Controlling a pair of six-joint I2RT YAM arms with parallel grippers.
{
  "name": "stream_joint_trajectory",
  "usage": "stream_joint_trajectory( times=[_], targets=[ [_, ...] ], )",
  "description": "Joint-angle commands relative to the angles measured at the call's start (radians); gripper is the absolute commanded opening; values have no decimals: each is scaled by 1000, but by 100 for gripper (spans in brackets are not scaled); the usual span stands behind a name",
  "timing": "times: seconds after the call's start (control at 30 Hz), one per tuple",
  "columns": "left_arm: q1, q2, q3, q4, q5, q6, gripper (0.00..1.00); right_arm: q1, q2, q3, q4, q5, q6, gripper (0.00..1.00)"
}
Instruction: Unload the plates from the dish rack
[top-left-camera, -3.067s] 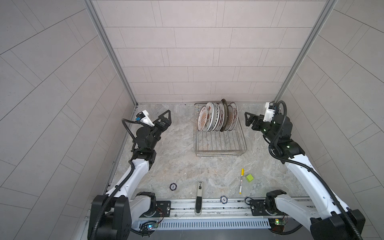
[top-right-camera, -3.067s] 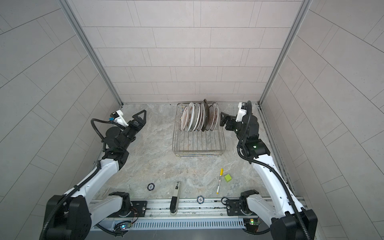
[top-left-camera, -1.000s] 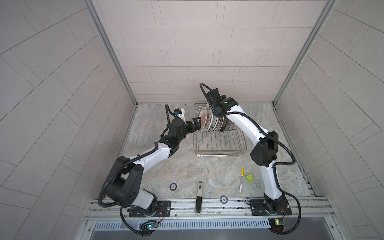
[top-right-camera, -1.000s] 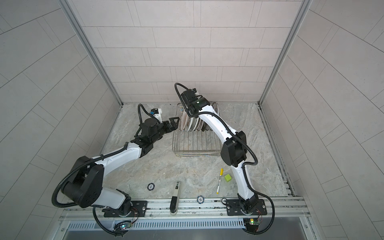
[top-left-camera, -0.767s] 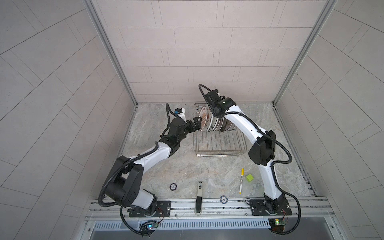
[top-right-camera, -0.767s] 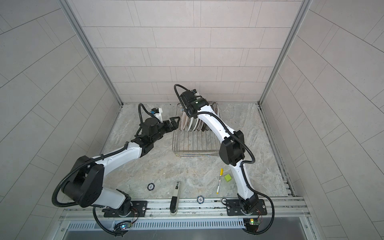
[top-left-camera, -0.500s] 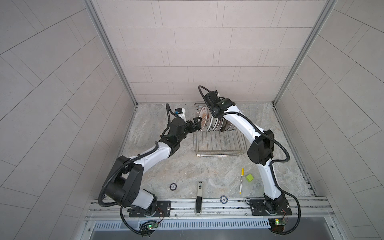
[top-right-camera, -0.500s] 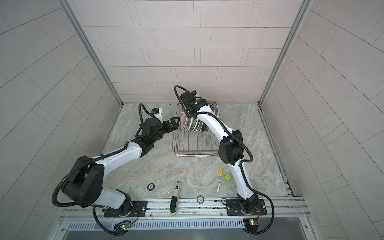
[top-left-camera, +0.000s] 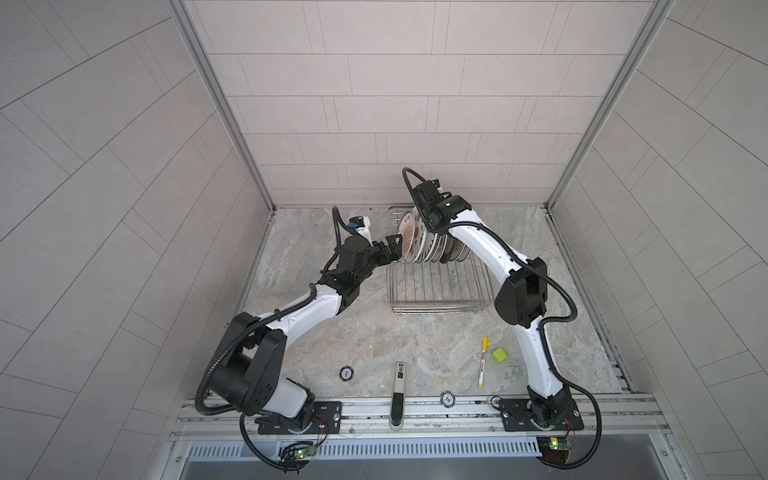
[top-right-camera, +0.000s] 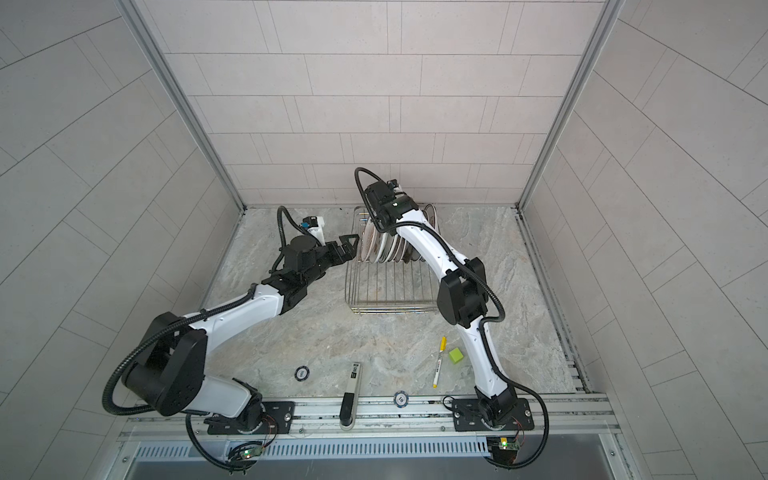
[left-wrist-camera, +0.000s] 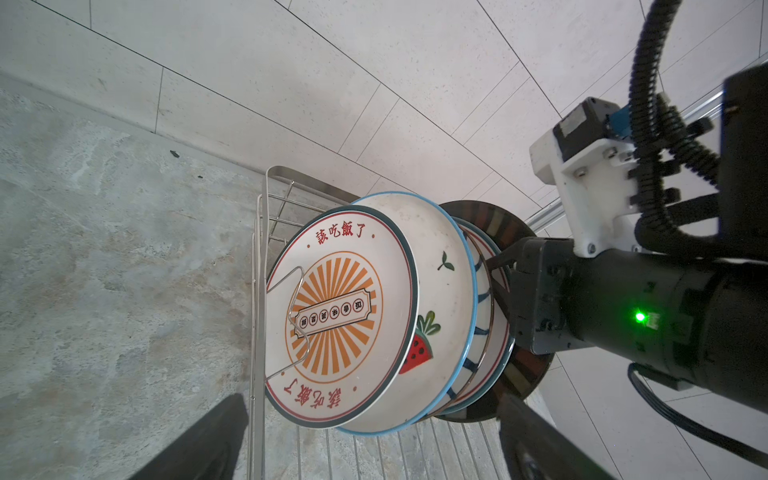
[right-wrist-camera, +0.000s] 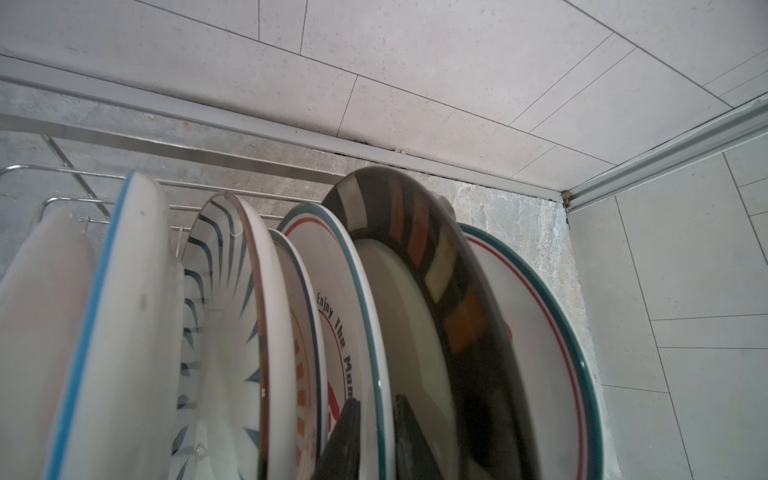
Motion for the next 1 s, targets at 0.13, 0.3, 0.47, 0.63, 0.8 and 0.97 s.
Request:
stream_joint_trajectory(
  times=[0.13, 0.3, 0.47, 0.63, 0.8, 0.97],
  targets=[
    [-6, -48, 0, -24, -27, 17, 100, -19, 13, -51, 31, -42, 66, 19],
    [-6, -41, 7, -28, -27, 21, 100, -17, 6, -59, 44, -40, 80, 18],
    [-6, -35, 17, -45, -26, 29, 100, -17, -15, -82, 83, -41, 79, 11],
    [-4, -38, 13, -34, -26, 27, 100, -11, -29, -85, 93, -17, 76, 10],
    [-5, -35, 14, -37, -34, 28, 100, 1, -51, -81, 96, 38, 58, 9],
    [-5, -41, 6, -33, -33, 27, 100, 12, -104, -109, 125, 57, 35, 3]
  ],
)
